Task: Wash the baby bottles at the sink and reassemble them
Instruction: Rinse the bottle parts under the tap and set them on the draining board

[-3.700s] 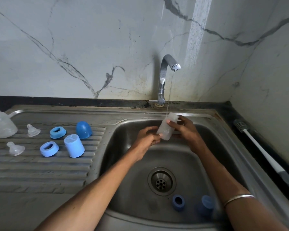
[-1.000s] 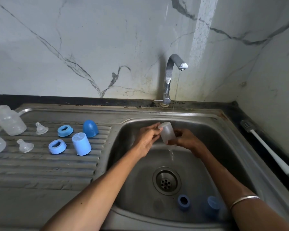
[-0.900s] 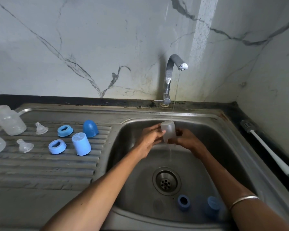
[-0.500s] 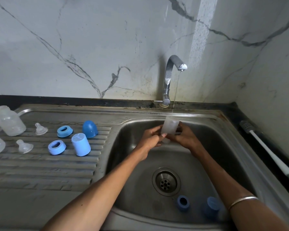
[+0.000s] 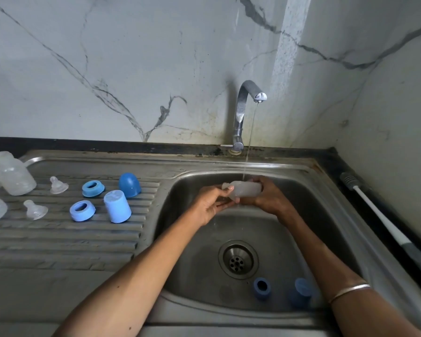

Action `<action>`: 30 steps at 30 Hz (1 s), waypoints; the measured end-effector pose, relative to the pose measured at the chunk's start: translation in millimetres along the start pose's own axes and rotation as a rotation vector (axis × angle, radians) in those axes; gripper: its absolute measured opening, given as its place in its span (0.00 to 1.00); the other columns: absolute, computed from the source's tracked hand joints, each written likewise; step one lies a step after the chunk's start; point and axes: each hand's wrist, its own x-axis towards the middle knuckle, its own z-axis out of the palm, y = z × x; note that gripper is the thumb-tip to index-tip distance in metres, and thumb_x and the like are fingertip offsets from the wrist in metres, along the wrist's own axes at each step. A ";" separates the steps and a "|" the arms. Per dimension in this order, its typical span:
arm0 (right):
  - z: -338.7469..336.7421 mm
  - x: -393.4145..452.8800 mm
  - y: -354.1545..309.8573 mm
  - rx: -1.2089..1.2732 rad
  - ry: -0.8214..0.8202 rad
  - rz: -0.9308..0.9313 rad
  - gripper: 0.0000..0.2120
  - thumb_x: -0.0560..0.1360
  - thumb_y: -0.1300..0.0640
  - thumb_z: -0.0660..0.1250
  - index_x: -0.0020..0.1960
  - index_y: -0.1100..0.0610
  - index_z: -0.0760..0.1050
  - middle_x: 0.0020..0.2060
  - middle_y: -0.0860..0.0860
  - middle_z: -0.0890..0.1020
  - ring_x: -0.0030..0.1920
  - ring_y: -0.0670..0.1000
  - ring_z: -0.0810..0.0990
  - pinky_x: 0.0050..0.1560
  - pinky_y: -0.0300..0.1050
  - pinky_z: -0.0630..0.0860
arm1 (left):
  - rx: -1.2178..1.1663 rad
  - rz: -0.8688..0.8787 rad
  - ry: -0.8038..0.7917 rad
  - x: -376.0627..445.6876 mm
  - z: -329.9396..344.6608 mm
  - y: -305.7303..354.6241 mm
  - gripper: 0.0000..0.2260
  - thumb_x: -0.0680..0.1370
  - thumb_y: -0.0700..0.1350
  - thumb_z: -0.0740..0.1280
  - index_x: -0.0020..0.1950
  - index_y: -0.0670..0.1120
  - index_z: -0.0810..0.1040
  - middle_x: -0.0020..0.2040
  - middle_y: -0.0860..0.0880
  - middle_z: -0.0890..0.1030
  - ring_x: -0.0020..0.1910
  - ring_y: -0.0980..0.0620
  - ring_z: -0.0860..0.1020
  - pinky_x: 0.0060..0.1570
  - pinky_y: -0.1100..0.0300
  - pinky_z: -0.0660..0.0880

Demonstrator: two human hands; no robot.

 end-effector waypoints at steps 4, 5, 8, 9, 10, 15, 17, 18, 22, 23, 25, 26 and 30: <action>-1.8 -6.7 -2.7 -0.121 -0.044 0.046 0.28 0.64 0.48 0.80 0.60 0.50 0.72 0.54 0.47 0.76 0.53 0.47 0.75 0.45 0.39 0.71 | 0.312 0.179 0.056 -2.7 -1.3 -1.0 0.14 0.72 0.35 0.76 0.55 0.45 0.82 0.52 0.44 0.86 0.53 0.46 0.84 0.51 0.58 0.82; -1.2 -8.0 -5.7 -0.148 -0.050 0.036 0.29 0.64 0.48 0.80 0.60 0.50 0.72 0.53 0.47 0.76 0.52 0.47 0.75 0.45 0.38 0.71 | 0.399 0.230 0.067 -3.0 -1.9 -0.7 0.14 0.71 0.36 0.77 0.53 0.48 0.83 0.50 0.47 0.86 0.53 0.48 0.84 0.52 0.57 0.82; 1.9 -13.5 -17.5 -0.174 -0.074 -0.020 0.32 0.64 0.46 0.80 0.64 0.51 0.72 0.54 0.48 0.77 0.51 0.47 0.77 0.48 0.40 0.74 | 0.503 0.356 0.101 -15.7 2.3 3.5 0.16 0.70 0.38 0.79 0.55 0.49 0.83 0.47 0.54 0.85 0.48 0.57 0.83 0.53 0.64 0.80; 2.2 -16.6 -22.9 -0.158 -0.083 -0.042 0.33 0.64 0.46 0.80 0.65 0.51 0.72 0.55 0.48 0.78 0.52 0.47 0.77 0.48 0.40 0.75 | 0.491 0.390 0.123 -21.4 4.3 6.0 0.17 0.70 0.38 0.78 0.57 0.47 0.83 0.46 0.55 0.85 0.46 0.61 0.82 0.49 0.69 0.78; 2.3 -20.1 -27.9 -0.136 -0.082 -0.057 0.34 0.64 0.46 0.80 0.66 0.50 0.72 0.55 0.49 0.79 0.51 0.47 0.78 0.47 0.39 0.76 | 0.477 0.419 0.148 -26.8 5.3 7.9 0.17 0.71 0.38 0.78 0.59 0.46 0.82 0.46 0.55 0.84 0.45 0.62 0.81 0.46 0.73 0.76; 5.7 -37.7 -52.7 -0.025 -0.007 -0.100 0.29 0.67 0.50 0.79 0.64 0.53 0.74 0.52 0.47 0.79 0.44 0.41 0.78 0.34 0.29 0.73 | 0.517 0.463 0.191 -47.5 -8.6 12.3 0.03 0.78 0.47 0.72 0.50 0.49 0.84 0.45 0.53 0.86 0.47 0.57 0.83 0.59 0.52 0.79; 9.1 -45.6 -62.3 -0.036 0.013 -0.130 0.29 0.67 0.48 0.79 0.64 0.53 0.74 0.51 0.47 0.78 0.45 0.43 0.78 0.32 0.28 0.70 | 0.533 0.463 0.165 -61.7 -15.5 14.2 0.06 0.78 0.47 0.72 0.54 0.47 0.83 0.47 0.50 0.86 0.42 0.63 0.82 0.54 0.56 0.78; 10.3 -49.1 -67.0 -0.036 0.019 -0.134 0.29 0.66 0.47 0.79 0.63 0.53 0.75 0.51 0.46 0.79 0.46 0.43 0.78 0.33 0.28 0.70 | 0.545 0.463 0.143 -70.1 -16.5 17.1 0.10 0.77 0.46 0.73 0.57 0.47 0.82 0.49 0.48 0.86 0.42 0.64 0.82 0.52 0.59 0.78; 20.1 -65.7 -88.8 -0.040 0.011 -0.199 0.29 0.62 0.46 0.81 0.59 0.52 0.77 0.48 0.47 0.82 0.44 0.38 0.79 0.35 0.27 0.72 | 0.693 0.500 0.134 -96.6 -29.1 29.1 0.26 0.68 0.51 0.81 0.64 0.49 0.81 0.54 0.53 0.86 0.52 0.55 0.84 0.57 0.57 0.80; 22.5 -69.2 -94.8 -0.032 0.002 -0.222 0.29 0.62 0.48 0.81 0.59 0.53 0.77 0.48 0.47 0.82 0.43 0.39 0.79 0.34 0.26 0.73 | 0.719 0.507 0.150 -104.5 -31.4 33.1 0.25 0.67 0.50 0.81 0.63 0.48 0.82 0.53 0.52 0.86 0.52 0.55 0.84 0.57 0.56 0.80; 27.3 -78.9 -111.4 -0.042 -0.028 -0.271 0.29 0.62 0.51 0.82 0.60 0.53 0.76 0.47 0.46 0.82 0.44 0.41 0.80 0.35 0.26 0.73 | 0.745 0.525 0.202 -121.0 -38.2 40.8 0.22 0.68 0.48 0.82 0.60 0.48 0.84 0.49 0.52 0.87 0.48 0.56 0.85 0.54 0.58 0.80; 31.3 -84.3 -121.1 -0.053 -0.047 -0.296 0.30 0.62 0.52 0.82 0.61 0.53 0.76 0.47 0.45 0.81 0.44 0.43 0.81 0.37 0.28 0.74 | 0.744 0.543 0.227 -133.0 -42.3 45.7 0.21 0.68 0.49 0.81 0.59 0.48 0.84 0.48 0.52 0.87 0.47 0.57 0.84 0.53 0.58 0.80; 53.4 -97.5 -153.3 0.042 -0.152 -0.345 0.30 0.61 0.58 0.83 0.60 0.55 0.76 0.49 0.50 0.83 0.48 0.51 0.84 0.45 0.43 0.81 | 0.688 0.560 0.306 -171.8 -68.5 64.5 0.19 0.67 0.49 0.81 0.56 0.49 0.85 0.48 0.51 0.87 0.48 0.53 0.84 0.54 0.53 0.81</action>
